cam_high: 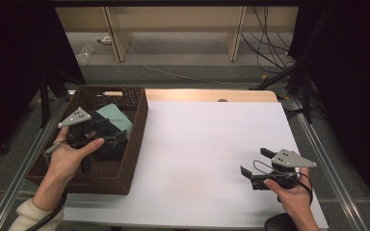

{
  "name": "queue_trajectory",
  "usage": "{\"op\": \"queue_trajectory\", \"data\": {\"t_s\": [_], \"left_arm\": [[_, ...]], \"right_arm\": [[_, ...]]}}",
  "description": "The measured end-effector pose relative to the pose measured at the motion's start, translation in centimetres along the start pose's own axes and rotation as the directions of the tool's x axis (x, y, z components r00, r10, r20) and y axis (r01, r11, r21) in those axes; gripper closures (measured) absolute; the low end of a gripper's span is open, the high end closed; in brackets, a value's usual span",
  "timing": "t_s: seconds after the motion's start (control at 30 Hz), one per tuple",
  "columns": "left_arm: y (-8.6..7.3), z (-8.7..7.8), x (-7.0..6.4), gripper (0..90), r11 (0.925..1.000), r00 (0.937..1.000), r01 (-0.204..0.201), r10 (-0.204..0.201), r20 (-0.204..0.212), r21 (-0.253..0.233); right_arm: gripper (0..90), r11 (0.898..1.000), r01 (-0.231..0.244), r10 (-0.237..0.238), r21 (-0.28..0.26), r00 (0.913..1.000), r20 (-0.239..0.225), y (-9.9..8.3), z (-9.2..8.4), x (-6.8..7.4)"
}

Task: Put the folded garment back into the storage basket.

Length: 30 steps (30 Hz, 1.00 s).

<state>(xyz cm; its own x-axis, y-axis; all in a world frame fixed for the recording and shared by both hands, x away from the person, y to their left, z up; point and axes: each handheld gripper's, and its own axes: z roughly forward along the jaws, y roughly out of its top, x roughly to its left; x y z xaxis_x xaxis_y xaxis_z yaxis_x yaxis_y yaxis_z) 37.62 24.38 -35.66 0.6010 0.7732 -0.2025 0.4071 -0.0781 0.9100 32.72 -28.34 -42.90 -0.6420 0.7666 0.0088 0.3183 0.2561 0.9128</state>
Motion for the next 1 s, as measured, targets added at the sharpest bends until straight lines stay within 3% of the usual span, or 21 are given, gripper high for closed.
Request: {"op": "queue_trajectory", "data": {"t_s": [0.37, 1.0], "left_arm": [[-0.7, 0.2, -2.4, 11.3, 0.9991, 0.9977, -0.035, 0.036, 0.057, -0.026], [-2.4, -0.1, -4.5, 10.7, 0.9984, 0.9959, -0.05, 0.052, 0.075, -0.028]], "right_arm": [[3.4, 1.0, 0.0, 0.0, 0.001, 1.0, 0.0, 0.0, 0.0, 0.0], [3.4, 1.0, 0.001, -0.001, 0.0, 1.0, 0.002, 0.0, 0.0, 0.0]]}}
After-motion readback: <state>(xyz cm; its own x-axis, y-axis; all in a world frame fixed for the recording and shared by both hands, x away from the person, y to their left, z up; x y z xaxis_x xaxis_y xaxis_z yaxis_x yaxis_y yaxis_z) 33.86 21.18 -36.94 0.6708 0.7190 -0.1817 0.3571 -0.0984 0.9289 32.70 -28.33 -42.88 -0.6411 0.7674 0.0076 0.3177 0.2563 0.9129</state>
